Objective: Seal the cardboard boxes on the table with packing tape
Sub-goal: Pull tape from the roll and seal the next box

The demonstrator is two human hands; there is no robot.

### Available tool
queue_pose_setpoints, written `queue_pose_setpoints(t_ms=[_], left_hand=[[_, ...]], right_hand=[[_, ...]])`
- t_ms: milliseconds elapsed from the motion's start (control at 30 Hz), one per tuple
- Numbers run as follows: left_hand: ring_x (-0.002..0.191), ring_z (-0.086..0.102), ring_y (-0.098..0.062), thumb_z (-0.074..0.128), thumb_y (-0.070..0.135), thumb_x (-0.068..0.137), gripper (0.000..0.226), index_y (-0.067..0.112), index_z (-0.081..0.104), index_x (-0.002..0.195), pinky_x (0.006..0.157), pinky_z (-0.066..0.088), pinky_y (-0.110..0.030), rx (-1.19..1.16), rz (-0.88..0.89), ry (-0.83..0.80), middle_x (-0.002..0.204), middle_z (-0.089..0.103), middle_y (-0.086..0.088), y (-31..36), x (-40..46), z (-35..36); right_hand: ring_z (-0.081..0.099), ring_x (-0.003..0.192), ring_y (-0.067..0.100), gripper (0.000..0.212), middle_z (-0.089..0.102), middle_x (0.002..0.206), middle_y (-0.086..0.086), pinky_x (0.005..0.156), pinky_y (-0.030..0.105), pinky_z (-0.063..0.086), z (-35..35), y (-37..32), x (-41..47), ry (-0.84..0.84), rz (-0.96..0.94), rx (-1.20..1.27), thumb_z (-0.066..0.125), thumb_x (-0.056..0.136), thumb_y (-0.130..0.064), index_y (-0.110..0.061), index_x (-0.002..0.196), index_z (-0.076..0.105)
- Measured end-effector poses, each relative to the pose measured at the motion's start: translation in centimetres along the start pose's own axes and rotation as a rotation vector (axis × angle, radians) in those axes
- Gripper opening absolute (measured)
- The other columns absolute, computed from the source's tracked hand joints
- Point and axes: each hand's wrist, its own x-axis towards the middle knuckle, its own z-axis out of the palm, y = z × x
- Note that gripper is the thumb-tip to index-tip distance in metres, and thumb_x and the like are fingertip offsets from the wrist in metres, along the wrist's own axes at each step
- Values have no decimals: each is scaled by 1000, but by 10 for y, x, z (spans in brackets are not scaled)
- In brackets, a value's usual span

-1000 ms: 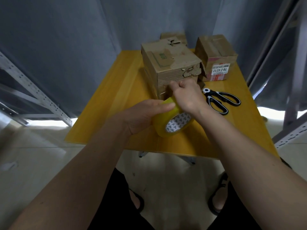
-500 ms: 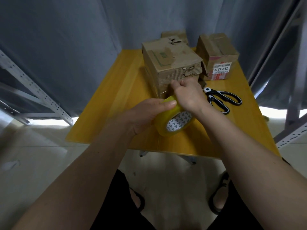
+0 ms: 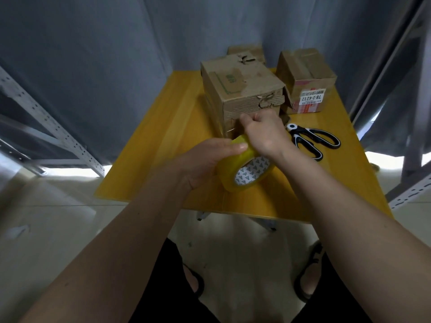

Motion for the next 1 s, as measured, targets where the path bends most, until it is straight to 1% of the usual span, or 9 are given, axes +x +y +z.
queue_pose_setpoints(t_ms=[133, 267, 400, 467, 633, 767, 833, 900, 1000], left_hand=[[104, 64, -32, 57, 23, 87, 44, -3, 60, 122, 94, 51, -43, 16, 6, -2, 117, 65, -23, -2, -3, -3], [113, 58, -39, 56, 18, 91, 45, -8, 53, 128, 100, 46, -48, 32, 5, 7, 126, 57, -30, -2, -7, 0], [122, 51, -47, 60, 18, 84, 52, -9, 53, 128, 105, 40, -56, -16, -33, 60, 129, 54, -33, 1, -8, 4], [121, 52, -46, 62, 16, 84, 49, -9, 53, 126, 106, 40, -56, -84, -41, 88, 130, 53, -34, 1, -9, 8], [120, 57, -37, 55, 21, 83, 54, -4, 51, 131, 98, 48, -50, -319, -59, 74, 130, 58, -25, -2, -10, 24], [113, 61, -37, 60, 20, 86, 45, 0, 55, 126, 93, 49, -56, -404, -80, 204, 123, 63, -22, -5, -3, 36], [99, 68, -32, 62, 19, 88, 30, 6, 61, 114, 83, 54, -54, -477, -109, 274, 106, 72, -15, -4, 1, 37], [91, 69, -29, 66, 18, 86, 22, 9, 63, 106, 76, 56, -52, -512, -145, 316, 95, 73, -12, 0, 3, 36], [88, 70, -25, 73, 15, 81, 27, 6, 63, 104, 80, 56, -49, -469, -150, 375, 94, 71, -12, 6, 1, 32]], right_hand=[[40, 47, 14, 53, 40, 47, -5, 54, 30, 33, 1, 0, 0, -14, -13, -5, 49, 97, -33, -18, 47, 38], [37, 41, 7, 51, 38, 46, -6, 53, 29, 31, -4, 0, 2, -80, -22, 52, 51, 98, -31, -20, 49, 38], [60, 69, 26, 44, 66, 71, 12, 72, 38, 47, -6, 1, 2, 23, -72, 110, 52, 97, -31, -5, 63, 58], [63, 79, 31, 41, 69, 78, 13, 79, 44, 49, -6, 3, 2, 83, -82, 167, 52, 97, -30, -1, 69, 62], [58, 82, 22, 34, 67, 86, 15, 90, 46, 47, -10, 16, 1, 72, 60, 425, 48, 99, -27, -11, 73, 63], [55, 85, 22, 20, 58, 82, 4, 87, 43, 46, -1, 23, -4, 86, 93, 326, 53, 96, -25, -7, 90, 60], [57, 89, 28, 28, 61, 86, 8, 85, 43, 46, -3, 22, -3, 112, 138, 262, 51, 97, -26, -1, 94, 62], [60, 97, 31, 38, 65, 96, 11, 86, 40, 46, -7, 21, -2, 31, 226, 264, 47, 98, -35, -2, 99, 65], [62, 95, 23, 47, 65, 103, 7, 77, 30, 46, -6, 18, -6, -186, 294, 276, 44, 97, -52, -10, 102, 65]])
